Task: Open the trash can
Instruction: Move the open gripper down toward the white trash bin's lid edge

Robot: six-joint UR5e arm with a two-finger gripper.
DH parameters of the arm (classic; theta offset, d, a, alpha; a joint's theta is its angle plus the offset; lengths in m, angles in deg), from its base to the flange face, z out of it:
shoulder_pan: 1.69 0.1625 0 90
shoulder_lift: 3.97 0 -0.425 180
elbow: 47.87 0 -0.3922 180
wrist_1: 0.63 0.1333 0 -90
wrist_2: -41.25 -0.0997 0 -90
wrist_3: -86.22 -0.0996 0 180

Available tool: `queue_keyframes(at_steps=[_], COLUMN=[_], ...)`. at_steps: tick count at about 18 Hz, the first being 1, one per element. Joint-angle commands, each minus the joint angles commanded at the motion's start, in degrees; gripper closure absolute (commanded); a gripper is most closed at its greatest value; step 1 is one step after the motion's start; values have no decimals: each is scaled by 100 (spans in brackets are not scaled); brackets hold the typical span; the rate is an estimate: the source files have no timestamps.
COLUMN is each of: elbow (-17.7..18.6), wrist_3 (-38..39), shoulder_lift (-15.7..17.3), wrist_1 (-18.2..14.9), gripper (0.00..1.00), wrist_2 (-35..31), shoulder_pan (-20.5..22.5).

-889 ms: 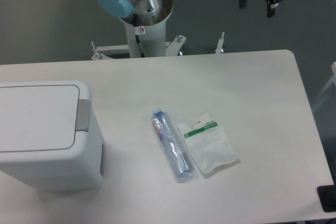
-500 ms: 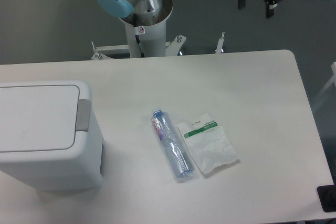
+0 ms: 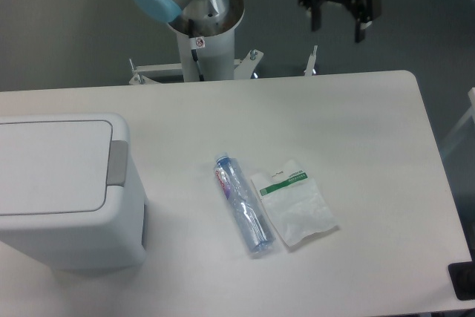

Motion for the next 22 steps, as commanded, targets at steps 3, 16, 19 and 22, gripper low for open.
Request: queue_keyframes(at_steps=[3, 16, 19, 22], elbow=[-105, -1238, -1572, -1653], wrist_3=[1406, 5926, 6464, 6517], shoulder_lift=[-140, -1598, -1950, -2145], wrist_1=[88, 1205, 1196, 1213], gripper=[0, 0, 0, 0], wrist_2=[413, 845, 837, 784], shoulder_pan=[-465, -2250, -2532, -2761])
